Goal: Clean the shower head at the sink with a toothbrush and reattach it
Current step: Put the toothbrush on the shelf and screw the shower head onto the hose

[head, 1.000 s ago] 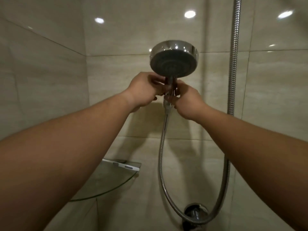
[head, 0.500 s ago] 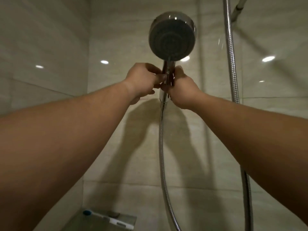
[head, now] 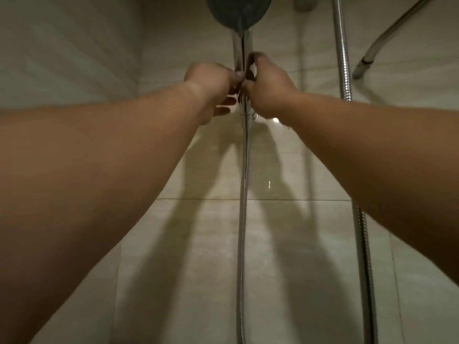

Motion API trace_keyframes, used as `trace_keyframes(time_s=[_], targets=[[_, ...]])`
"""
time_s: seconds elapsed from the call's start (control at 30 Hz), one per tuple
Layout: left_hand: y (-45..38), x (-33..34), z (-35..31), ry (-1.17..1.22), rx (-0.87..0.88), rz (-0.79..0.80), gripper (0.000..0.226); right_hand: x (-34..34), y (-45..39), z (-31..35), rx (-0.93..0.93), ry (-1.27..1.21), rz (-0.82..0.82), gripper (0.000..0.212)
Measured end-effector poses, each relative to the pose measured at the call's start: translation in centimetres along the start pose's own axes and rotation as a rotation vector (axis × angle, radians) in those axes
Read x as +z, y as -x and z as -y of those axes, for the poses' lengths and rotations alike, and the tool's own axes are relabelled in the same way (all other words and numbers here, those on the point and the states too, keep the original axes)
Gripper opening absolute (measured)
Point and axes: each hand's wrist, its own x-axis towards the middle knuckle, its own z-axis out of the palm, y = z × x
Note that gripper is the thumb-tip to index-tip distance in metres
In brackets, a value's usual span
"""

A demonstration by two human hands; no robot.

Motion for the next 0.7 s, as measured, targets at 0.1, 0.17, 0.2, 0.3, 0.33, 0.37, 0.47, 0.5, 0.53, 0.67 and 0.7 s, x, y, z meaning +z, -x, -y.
trace_keyframes(time_s=[0.1, 0.17, 0.2, 0.3, 0.33, 0.37, 0.47, 0.5, 0.53, 0.67, 0.7], targets=[[-1.2, 0.2, -1.6, 0.019, 0.016, -0.021, 0.016, -1.0, -2.0, 0.8, -0.008, 0.009, -0.004, 0.038], [-2.1, 0.6, -2.2, 0.009, 0.03, -0.026, 0.017, -1.5, -2.9, 0.6, -0.012, 0.005, -0.017, 0.036], [-2.4, 0.7, -2.2, 0.004, 0.033, -0.03, 0.017, -1.5, -3.2, 0.6, -0.015, 0.003, -0.02, 0.035], [-3.3, 0.6, -2.4, -0.007, 0.059, -0.051, 0.018, -1.6, -4.0, 0.8, -0.019, 0.023, -0.033, 0.03], [-3.5, 0.4, -2.5, -0.008, 0.075, -0.061, 0.019, -1.6, -4.4, 1.1, -0.02, 0.034, -0.036, 0.028], [-3.8, 0.3, -2.6, -0.003, 0.089, -0.078, 0.019, -1.6, -4.7, 1.4, -0.016, 0.039, -0.037, 0.026], [-4.5, 0.2, -3.2, 0.008, 0.111, -0.121, 0.02, -1.9, -5.4, 2.2, 0.003, 0.014, -0.047, 0.026], [-4.6, 0.1, -3.4, 0.007, 0.121, -0.122, 0.022, -2.0, -5.5, 2.3, 0.007, 0.017, -0.053, 0.028], [-4.7, 0.1, -3.4, -0.002, 0.138, -0.116, 0.023, -2.0, -5.7, 2.3, 0.004, 0.029, -0.057, 0.03], [-5.3, 0.0, -2.9, -0.007, 0.183, -0.075, 0.022, -1.6, -6.4, 2.0, -0.011, 0.036, -0.071, 0.039], [-5.4, 0.1, -2.7, -0.002, 0.195, -0.065, 0.02, -1.5, -6.6, 1.9, -0.006, 0.021, -0.08, 0.038]])
